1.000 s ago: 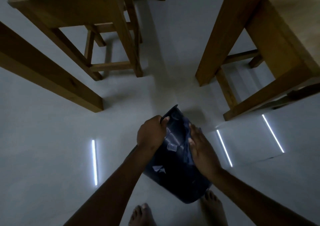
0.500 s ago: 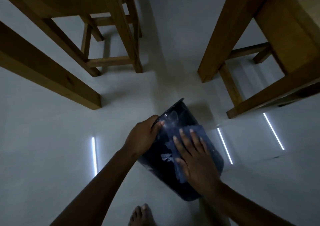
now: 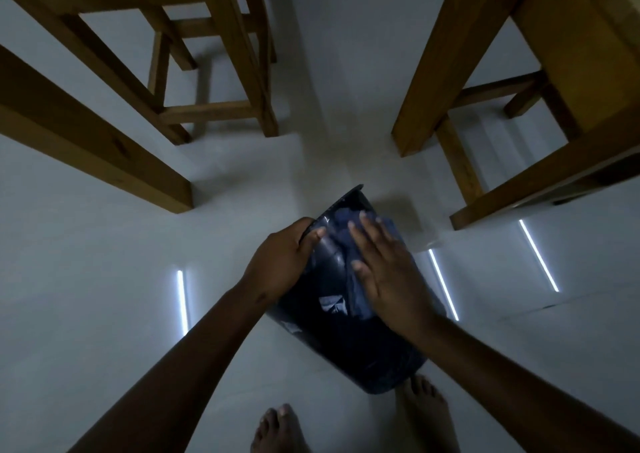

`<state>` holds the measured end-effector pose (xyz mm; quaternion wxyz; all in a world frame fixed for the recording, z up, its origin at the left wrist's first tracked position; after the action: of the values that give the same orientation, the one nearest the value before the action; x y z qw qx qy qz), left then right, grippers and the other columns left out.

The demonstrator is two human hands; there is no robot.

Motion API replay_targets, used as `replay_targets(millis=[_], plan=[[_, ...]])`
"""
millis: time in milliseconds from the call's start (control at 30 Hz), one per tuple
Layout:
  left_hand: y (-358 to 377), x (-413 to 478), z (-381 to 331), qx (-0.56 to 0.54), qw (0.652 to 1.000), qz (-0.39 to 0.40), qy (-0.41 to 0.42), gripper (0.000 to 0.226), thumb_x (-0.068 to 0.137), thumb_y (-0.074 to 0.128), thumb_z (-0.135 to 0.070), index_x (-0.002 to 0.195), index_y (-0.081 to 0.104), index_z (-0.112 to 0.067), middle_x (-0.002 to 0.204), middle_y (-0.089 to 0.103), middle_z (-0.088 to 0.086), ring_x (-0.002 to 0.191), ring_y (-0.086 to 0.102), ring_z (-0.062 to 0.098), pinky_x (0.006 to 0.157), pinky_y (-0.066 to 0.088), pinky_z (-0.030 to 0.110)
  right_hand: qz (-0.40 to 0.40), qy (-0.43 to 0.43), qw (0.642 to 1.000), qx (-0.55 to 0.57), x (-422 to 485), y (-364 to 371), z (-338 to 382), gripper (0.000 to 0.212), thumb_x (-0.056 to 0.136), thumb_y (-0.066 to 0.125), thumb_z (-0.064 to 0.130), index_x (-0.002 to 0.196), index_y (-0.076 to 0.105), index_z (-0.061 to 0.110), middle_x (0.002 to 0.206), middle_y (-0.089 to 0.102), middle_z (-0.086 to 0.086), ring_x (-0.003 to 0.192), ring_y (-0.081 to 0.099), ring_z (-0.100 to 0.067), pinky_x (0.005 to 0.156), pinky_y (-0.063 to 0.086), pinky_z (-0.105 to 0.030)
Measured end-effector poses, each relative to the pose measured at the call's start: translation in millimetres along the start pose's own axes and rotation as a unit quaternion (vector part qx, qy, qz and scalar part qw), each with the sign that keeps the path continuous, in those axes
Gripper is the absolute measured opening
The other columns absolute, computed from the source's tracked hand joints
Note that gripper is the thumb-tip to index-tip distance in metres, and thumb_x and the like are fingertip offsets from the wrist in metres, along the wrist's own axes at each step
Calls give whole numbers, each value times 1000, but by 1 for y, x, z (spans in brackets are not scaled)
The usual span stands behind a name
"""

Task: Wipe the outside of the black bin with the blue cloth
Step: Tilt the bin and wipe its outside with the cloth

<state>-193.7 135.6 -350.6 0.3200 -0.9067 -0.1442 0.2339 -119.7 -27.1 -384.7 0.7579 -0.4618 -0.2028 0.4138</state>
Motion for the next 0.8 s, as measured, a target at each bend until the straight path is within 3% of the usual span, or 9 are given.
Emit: replay_targets(millis=[100,200,300,467,533,700,800], plan=[[0,0,-2,-2,1000,2,0,23,100,34,-43,90,53,-32,66,62,-7,63,61,6,62,46,24,-7,101,994,51,-16,1,-17,59,95,6,57,148,9,31,159,12,6,146,6,-15,116,25,-45],[0,-1,4,18,1000,-7,-3,30,100,33,-44,92,56,-27,71,65,-5,65,62,9,62,42,25,22,25,998,-51,-43,8,10,56,99,6,49,150,6,29,160,9,0,147,6,-25,114,21,-51],[-1,0,4,12,1000,-9,1,30,100,34,-44,93,57,-26,74,64,-6,69,62,10,61,43,22,21,-58,995,-74,-24,9,18,55,99,17,44,150,1,31,160,4,2,147,2,-24,115,17,-49],[0,0,-1,23,1000,-16,5,26,99,34,-45,85,50,-30,66,59,-9,64,58,6,59,41,22,-7,78,996,33,-17,-2,-5,56,98,15,48,149,12,26,159,13,3,146,6,-19,115,24,-46],[-1,-3,2,30,999,-20,0,28,99,35,-46,85,51,-28,67,59,-8,64,58,7,59,39,22,-6,50,998,-29,-33,3,8,55,99,10,49,149,10,28,159,11,1,147,5,-23,115,22,-48],[-3,-7,4,-14,1000,-3,13,19,99,41,-41,88,51,-30,71,58,-14,68,58,4,58,40,11,18,-63,994,-82,-17,7,24,57,98,25,42,150,6,31,160,5,2,147,2,-24,116,14,-45],[-6,-23,18,-57,997,44,-4,19,97,44,-42,96,54,-27,82,65,-13,75,63,0,62,45,10,-2,4,1000,-31,5,-5,-7,55,98,19,44,149,10,28,159,12,1,146,9,-22,115,24,-47]])
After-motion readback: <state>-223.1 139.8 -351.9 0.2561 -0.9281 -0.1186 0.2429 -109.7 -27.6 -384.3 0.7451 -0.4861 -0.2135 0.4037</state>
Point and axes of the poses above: each hand's wrist, its own x-axis towards the middle knuckle, its own y-axis out of the palm, z = x × y, the point moved 4 cm from there along x, towards the middle knuckle
